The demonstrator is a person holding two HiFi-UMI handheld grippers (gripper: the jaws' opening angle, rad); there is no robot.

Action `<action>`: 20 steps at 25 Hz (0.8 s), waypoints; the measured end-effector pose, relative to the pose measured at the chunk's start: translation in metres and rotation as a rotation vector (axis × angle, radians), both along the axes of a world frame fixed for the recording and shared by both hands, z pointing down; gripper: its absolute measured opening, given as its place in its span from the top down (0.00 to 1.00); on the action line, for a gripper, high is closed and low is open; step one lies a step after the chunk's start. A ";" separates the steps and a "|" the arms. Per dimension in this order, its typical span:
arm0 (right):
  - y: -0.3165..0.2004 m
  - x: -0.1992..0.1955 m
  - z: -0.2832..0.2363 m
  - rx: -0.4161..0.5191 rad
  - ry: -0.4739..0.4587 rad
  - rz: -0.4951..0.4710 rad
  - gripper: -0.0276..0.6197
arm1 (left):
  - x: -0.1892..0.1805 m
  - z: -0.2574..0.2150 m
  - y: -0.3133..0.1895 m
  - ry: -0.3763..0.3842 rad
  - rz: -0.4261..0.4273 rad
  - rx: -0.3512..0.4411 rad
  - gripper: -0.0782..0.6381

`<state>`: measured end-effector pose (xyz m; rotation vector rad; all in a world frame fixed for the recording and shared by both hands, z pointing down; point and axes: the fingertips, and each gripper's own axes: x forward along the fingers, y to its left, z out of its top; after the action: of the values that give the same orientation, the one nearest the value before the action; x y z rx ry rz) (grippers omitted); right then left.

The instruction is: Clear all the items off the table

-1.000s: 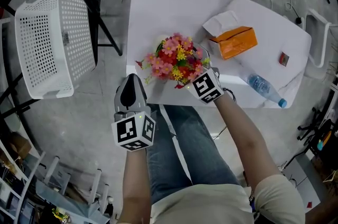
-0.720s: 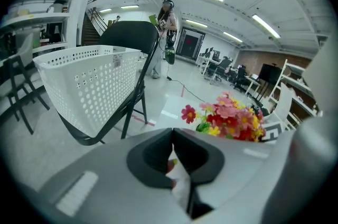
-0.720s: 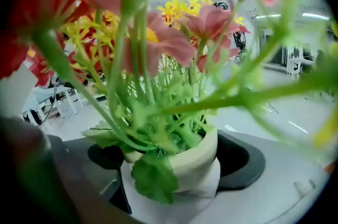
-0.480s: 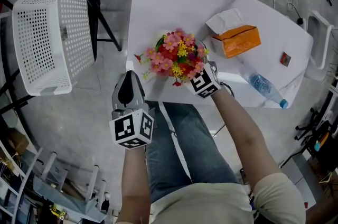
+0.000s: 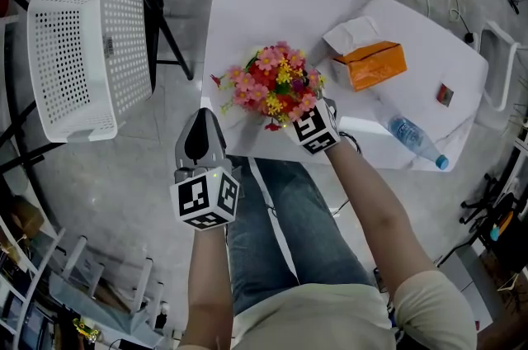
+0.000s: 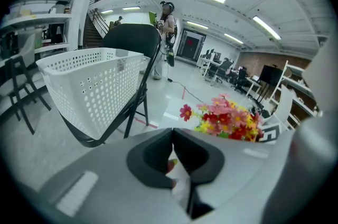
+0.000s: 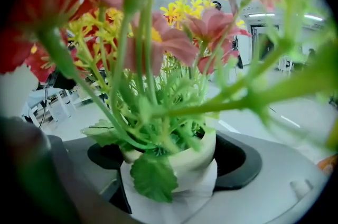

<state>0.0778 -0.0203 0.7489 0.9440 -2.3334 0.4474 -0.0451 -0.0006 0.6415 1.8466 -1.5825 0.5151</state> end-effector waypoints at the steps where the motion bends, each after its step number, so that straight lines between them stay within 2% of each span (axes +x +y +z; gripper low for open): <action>1: 0.000 0.000 0.000 -0.002 -0.004 0.007 0.18 | 0.000 -0.001 0.000 -0.001 0.000 0.002 0.88; 11: 0.010 -0.006 -0.009 -0.038 -0.017 0.063 0.18 | -0.005 -0.011 0.005 -0.002 -0.001 0.022 0.88; 20: 0.018 -0.008 -0.040 -0.012 -0.033 0.102 0.18 | -0.009 -0.030 0.015 -0.006 -0.008 0.045 0.88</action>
<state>0.0698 -0.0026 0.7089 1.0614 -2.3165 0.5216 -0.0544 0.0141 0.6115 1.8730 -1.6172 0.4858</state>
